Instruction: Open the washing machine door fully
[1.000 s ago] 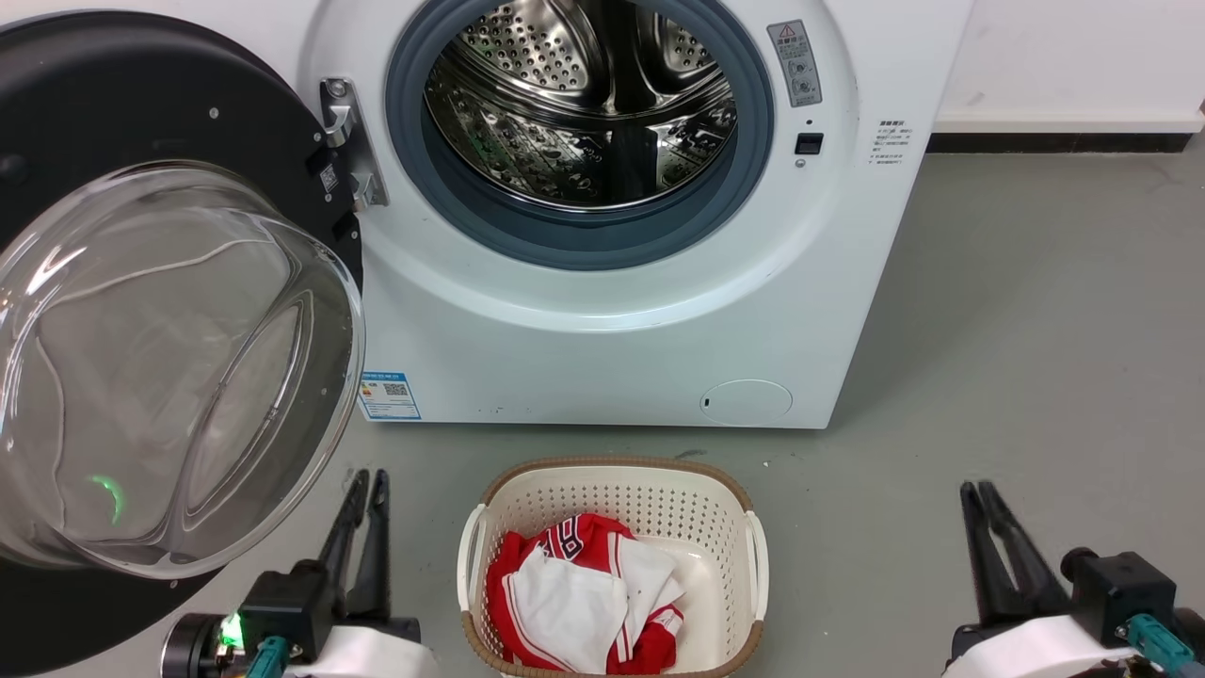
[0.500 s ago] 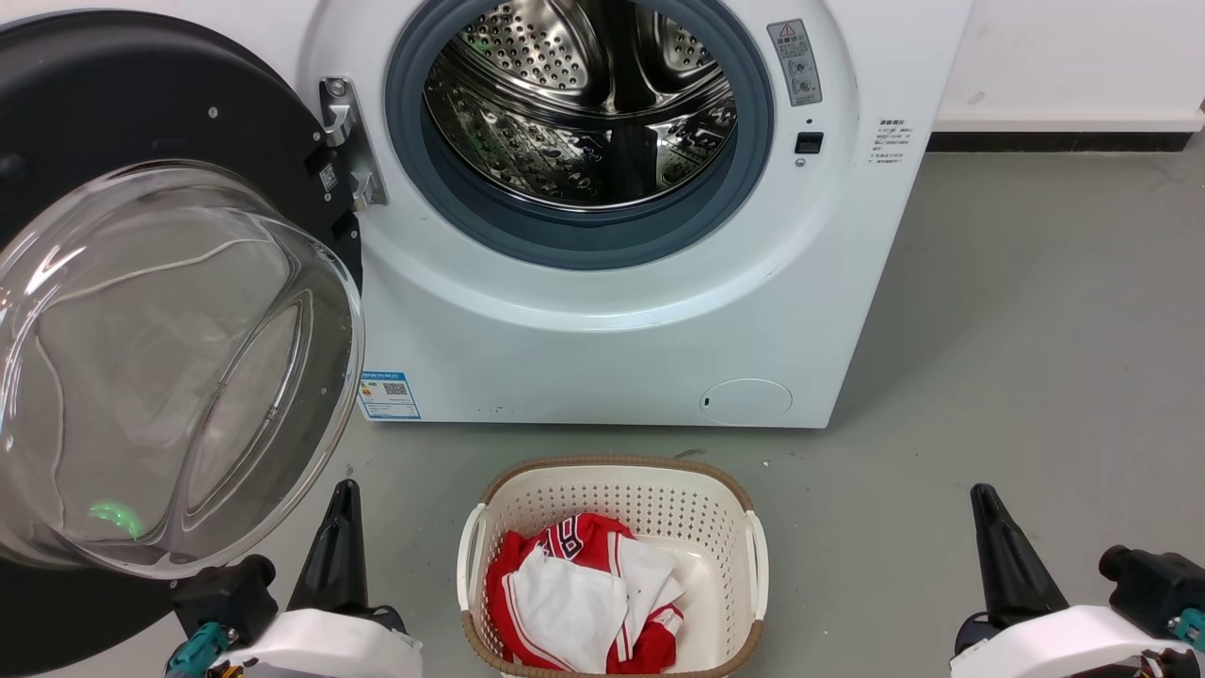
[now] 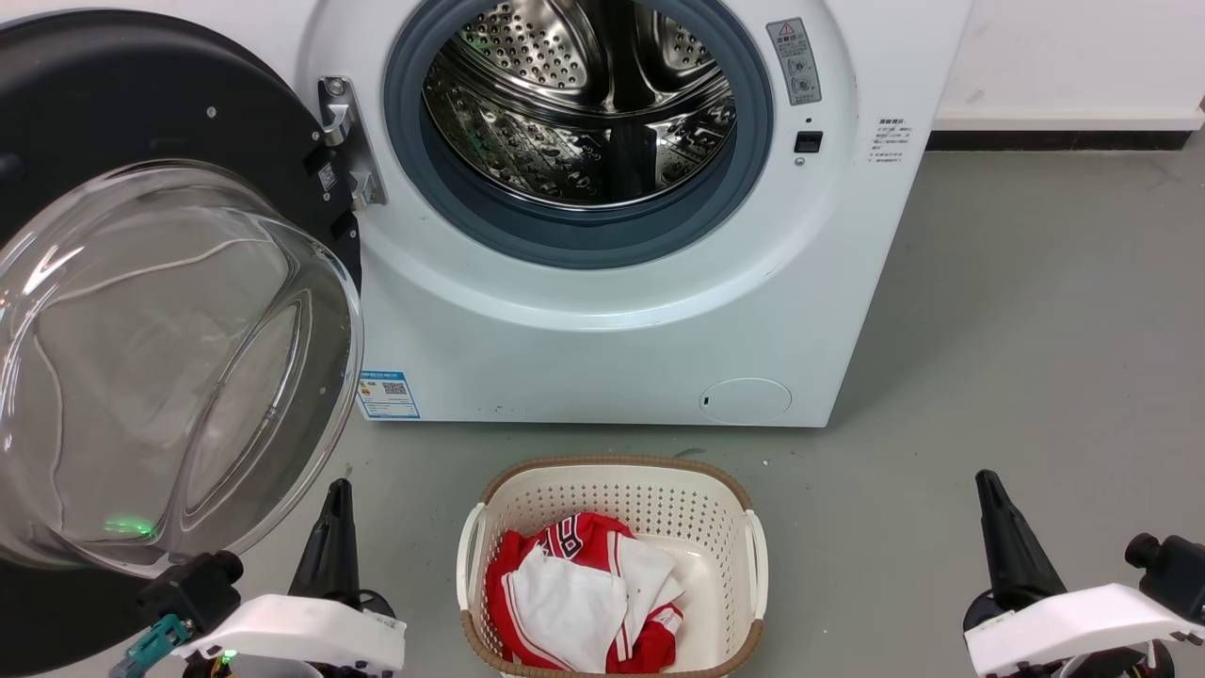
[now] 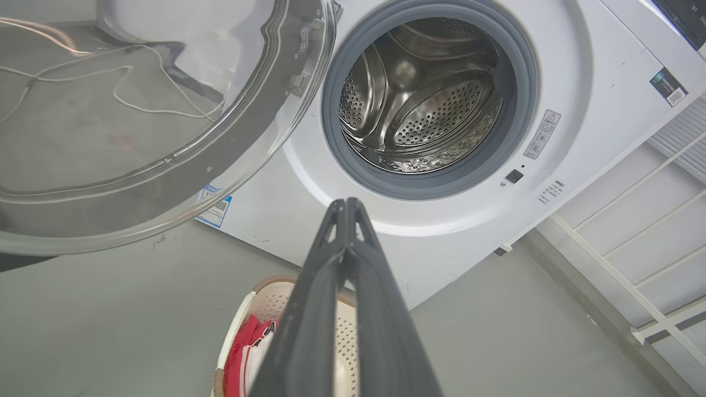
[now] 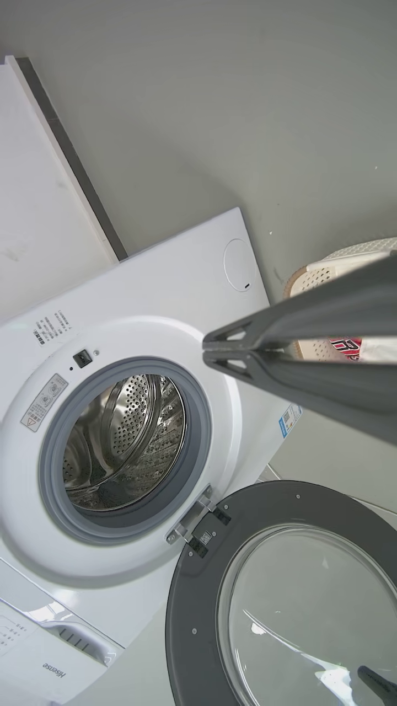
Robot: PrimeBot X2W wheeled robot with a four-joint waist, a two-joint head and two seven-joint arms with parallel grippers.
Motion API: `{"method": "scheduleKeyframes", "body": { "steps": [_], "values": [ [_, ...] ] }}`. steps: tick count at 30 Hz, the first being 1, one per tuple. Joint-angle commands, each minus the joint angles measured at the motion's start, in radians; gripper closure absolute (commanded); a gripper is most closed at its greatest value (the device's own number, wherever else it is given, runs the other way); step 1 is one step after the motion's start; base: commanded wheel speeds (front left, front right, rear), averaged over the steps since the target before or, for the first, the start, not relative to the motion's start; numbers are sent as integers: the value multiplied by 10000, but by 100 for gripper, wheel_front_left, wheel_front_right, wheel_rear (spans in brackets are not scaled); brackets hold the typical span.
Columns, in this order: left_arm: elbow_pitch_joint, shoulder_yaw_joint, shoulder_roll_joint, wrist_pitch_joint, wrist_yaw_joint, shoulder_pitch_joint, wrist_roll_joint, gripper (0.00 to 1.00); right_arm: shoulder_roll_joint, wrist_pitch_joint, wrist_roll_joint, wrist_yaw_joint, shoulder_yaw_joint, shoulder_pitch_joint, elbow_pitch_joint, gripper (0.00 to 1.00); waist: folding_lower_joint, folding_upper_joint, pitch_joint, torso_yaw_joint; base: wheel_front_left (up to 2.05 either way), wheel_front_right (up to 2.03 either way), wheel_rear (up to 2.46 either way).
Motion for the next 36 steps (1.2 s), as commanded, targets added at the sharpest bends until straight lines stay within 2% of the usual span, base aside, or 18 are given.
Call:
{"method": "scheduleKeyframes", "body": {
  "steps": [1, 18, 36],
  "values": [
    [-74, 67, 16, 68, -61, -316, -363, 100, -89, 29, 388, 1, -22, -266, -57, 100, 0, 0, 1, -1, 0, 0, 0],
    [216, 324, -25, 655, -258, -543, -2783, 100, -137, 351, 2861, 0, -107, -594, 308, 100, 0, 0, 15, -18, 0, 0, 0],
    [465, 549, -65, 1149, -420, -745, -4827, 100, -147, 651, 4920, -1, -216, -857, 623, 100, 0, 0, 29, -34, 0, 0, 0]
  ]
}}
